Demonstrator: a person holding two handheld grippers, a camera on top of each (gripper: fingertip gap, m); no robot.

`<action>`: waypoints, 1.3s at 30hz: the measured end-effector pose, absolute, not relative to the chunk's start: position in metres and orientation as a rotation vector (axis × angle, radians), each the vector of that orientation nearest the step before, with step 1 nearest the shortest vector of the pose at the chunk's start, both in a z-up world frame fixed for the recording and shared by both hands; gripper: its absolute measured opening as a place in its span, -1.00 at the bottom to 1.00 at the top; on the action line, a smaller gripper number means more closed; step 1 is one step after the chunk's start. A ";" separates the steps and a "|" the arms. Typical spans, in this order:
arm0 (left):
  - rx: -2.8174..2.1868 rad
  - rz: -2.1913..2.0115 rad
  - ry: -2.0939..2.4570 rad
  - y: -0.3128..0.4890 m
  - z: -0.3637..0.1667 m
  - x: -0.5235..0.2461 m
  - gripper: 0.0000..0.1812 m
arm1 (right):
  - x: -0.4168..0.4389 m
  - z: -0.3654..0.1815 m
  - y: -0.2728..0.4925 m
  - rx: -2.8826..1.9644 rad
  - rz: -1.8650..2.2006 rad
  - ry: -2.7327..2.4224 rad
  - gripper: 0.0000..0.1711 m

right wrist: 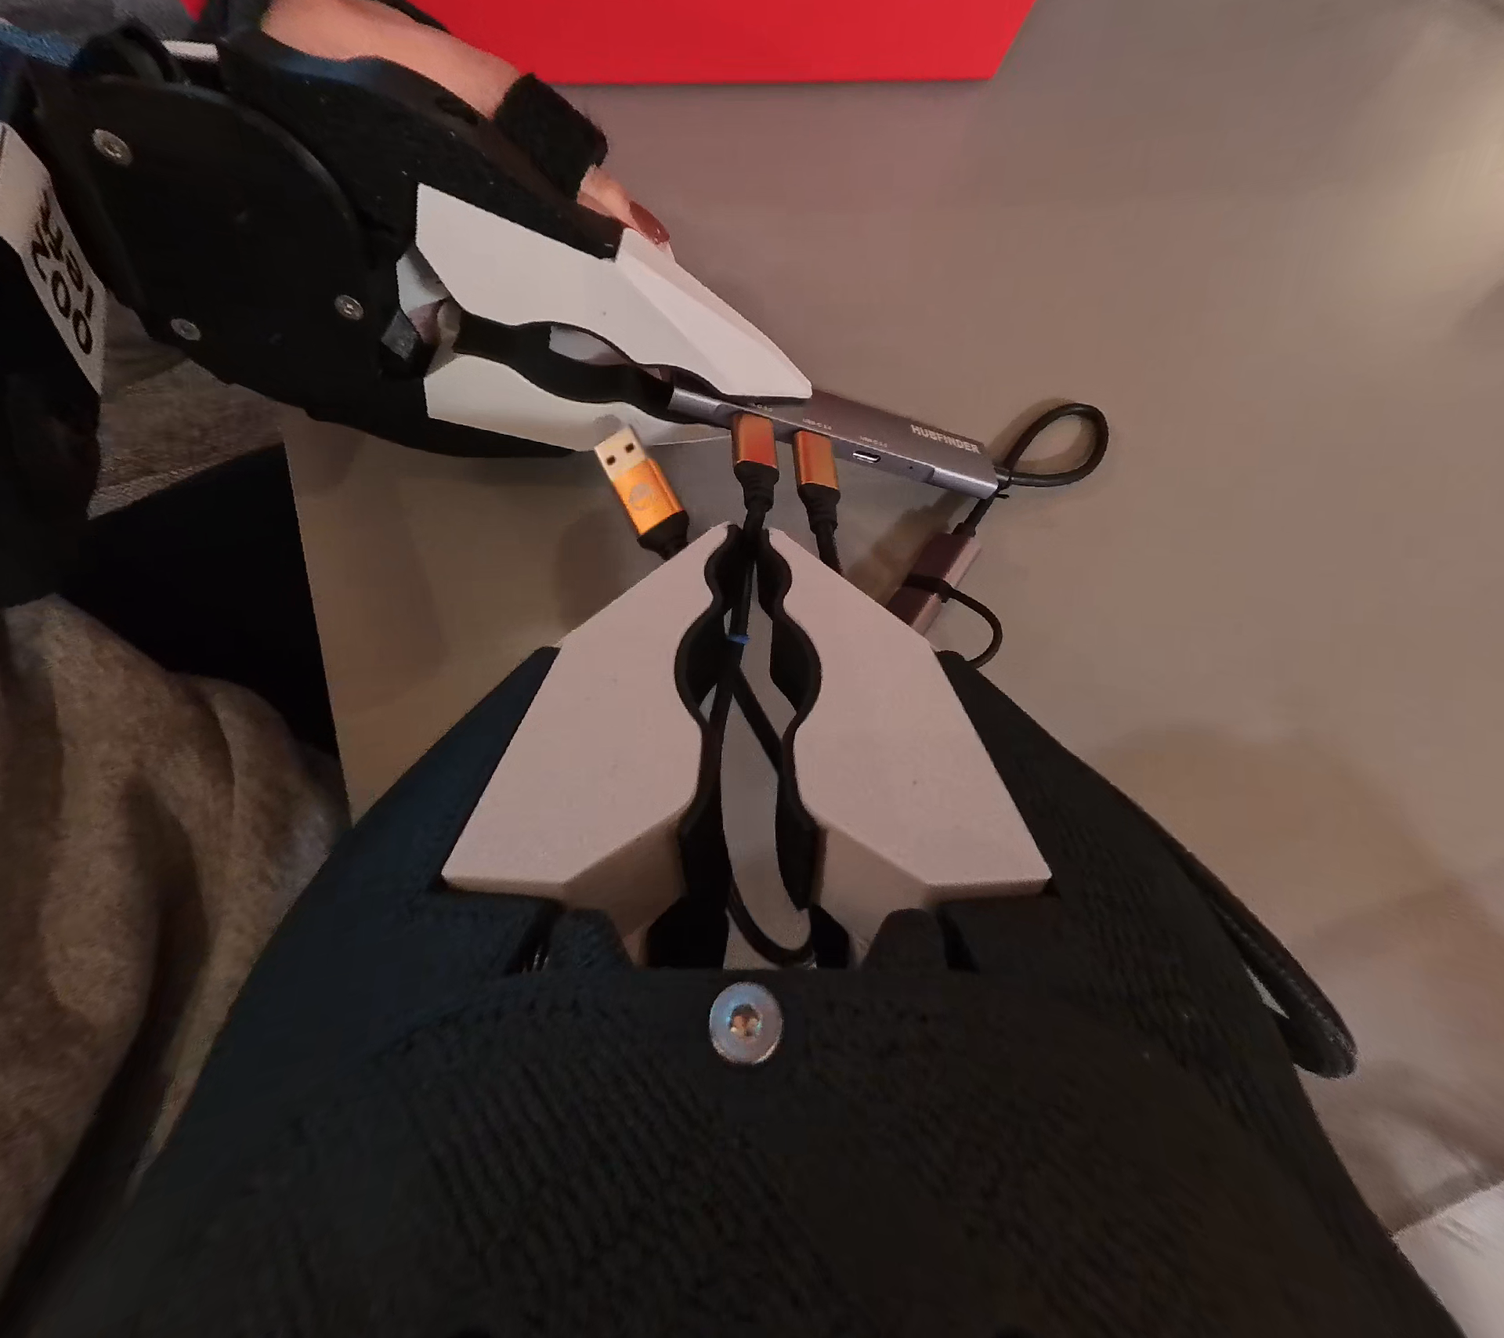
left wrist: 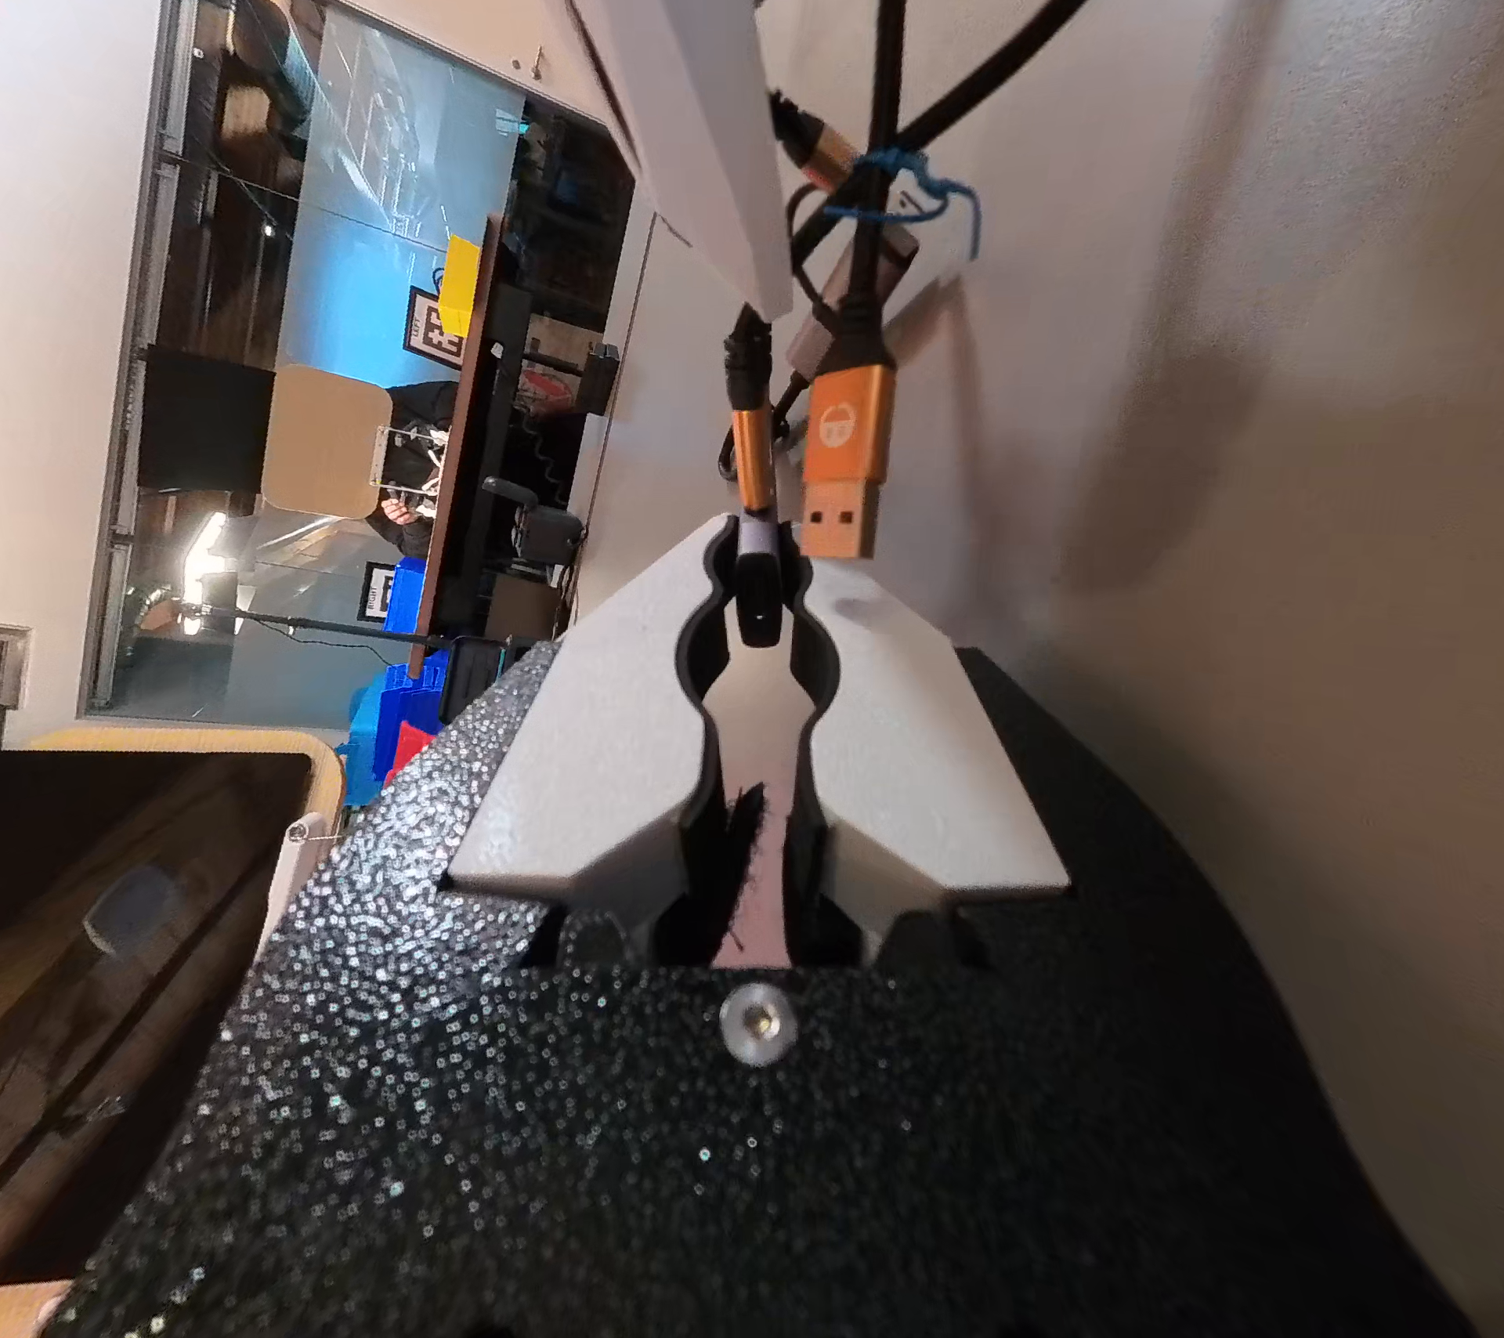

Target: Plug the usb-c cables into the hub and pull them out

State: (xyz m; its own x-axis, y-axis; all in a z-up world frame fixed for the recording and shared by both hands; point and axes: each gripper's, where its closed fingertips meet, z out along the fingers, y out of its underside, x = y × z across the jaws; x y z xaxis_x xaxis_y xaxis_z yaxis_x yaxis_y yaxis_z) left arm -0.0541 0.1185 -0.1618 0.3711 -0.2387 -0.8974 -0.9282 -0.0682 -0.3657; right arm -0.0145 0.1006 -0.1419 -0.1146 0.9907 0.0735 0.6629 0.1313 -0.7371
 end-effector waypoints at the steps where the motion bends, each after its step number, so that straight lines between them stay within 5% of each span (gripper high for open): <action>1: -1.561 0.807 1.078 0.119 -0.162 -0.055 -0.92 | -0.015 -0.142 0.101 -1.573 0.729 -1.851 -1.00; 4: -1.492 0.880 1.085 0.123 -0.155 -0.056 -0.92 | -0.012 -0.141 0.101 -1.496 0.669 -1.904 -0.97; 9: -1.310 1.071 1.046 0.119 -0.126 -0.059 -0.92 | -0.001 -0.108 0.082 -1.297 0.706 -1.986 -0.54; 14: -1.275 1.048 0.967 0.116 -0.105 -0.057 -0.92 | 0.019 -0.064 0.083 -1.105 0.597 -1.952 -0.36; 22: -1.473 0.115 0.466 0.104 -0.051 -0.053 -0.92 | 0.049 0.060 0.110 -0.911 0.807 -1.370 -0.30; 28: -1.257 -0.687 0.543 0.058 -0.003 0.005 -0.92 | 0.046 0.041 0.127 -1.132 1.070 -1.344 -0.16; 30: -1.194 -0.817 0.610 0.043 0.002 0.018 -0.92 | 0.044 0.033 0.109 -1.134 1.225 -1.438 -0.17; 35: -1.217 -0.823 0.627 0.042 -0.002 0.024 -0.92 | 0.050 0.022 0.082 -1.085 1.337 -1.592 -0.61; 39: -1.221 -0.819 0.639 0.041 -0.003 0.025 -0.92 | 0.053 0.019 0.080 -1.094 1.346 -1.618 -0.57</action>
